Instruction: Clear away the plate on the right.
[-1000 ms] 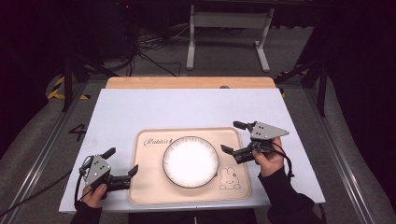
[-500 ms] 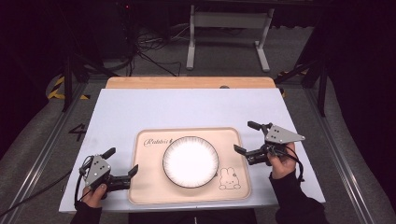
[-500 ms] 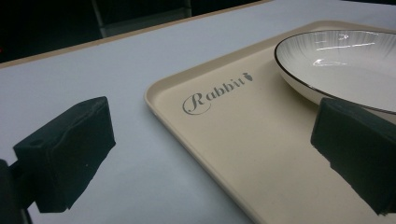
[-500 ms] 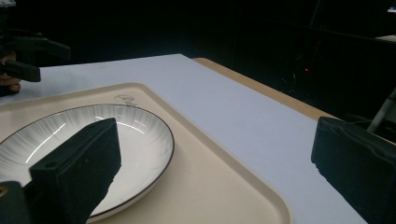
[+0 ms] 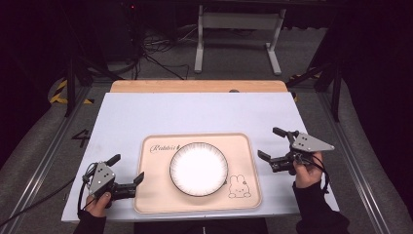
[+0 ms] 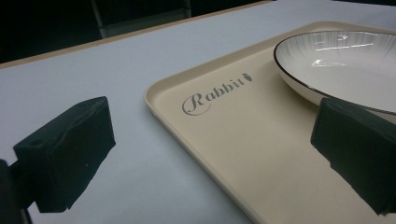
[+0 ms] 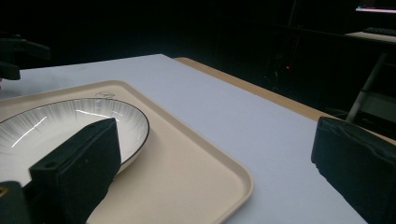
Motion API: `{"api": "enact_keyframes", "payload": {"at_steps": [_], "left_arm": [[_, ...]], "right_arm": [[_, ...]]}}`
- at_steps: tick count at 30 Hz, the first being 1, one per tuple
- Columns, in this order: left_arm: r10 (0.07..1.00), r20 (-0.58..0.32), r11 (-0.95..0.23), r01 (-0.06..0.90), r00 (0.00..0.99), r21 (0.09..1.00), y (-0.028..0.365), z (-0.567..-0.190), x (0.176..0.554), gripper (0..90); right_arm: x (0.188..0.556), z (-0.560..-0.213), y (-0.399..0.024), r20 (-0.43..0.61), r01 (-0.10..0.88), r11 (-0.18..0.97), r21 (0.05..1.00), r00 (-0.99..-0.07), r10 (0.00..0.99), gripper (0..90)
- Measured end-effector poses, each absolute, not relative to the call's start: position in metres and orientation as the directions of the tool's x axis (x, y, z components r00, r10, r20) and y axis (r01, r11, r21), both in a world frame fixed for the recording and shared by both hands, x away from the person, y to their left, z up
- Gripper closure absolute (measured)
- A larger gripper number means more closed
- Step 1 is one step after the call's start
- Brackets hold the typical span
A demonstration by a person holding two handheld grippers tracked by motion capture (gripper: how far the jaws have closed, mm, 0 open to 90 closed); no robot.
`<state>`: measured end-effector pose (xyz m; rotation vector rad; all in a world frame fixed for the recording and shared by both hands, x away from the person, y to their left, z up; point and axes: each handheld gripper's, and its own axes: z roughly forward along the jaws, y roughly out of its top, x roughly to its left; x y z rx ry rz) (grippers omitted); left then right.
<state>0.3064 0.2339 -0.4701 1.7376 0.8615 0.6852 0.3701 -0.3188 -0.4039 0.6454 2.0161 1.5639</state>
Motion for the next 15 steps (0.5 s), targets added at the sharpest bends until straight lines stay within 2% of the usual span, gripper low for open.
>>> {"api": "enact_keyframes", "payload": {"at_steps": [15], "left_arm": [[0.815,0.042,-0.207,0.222,0.578,0.953,0.234,-0.47,0.306,0.2]], "right_arm": [[0.365,-0.423,-0.343,-0.038,0.11,0.17,0.979,-0.726,0.687,2.0]]}}
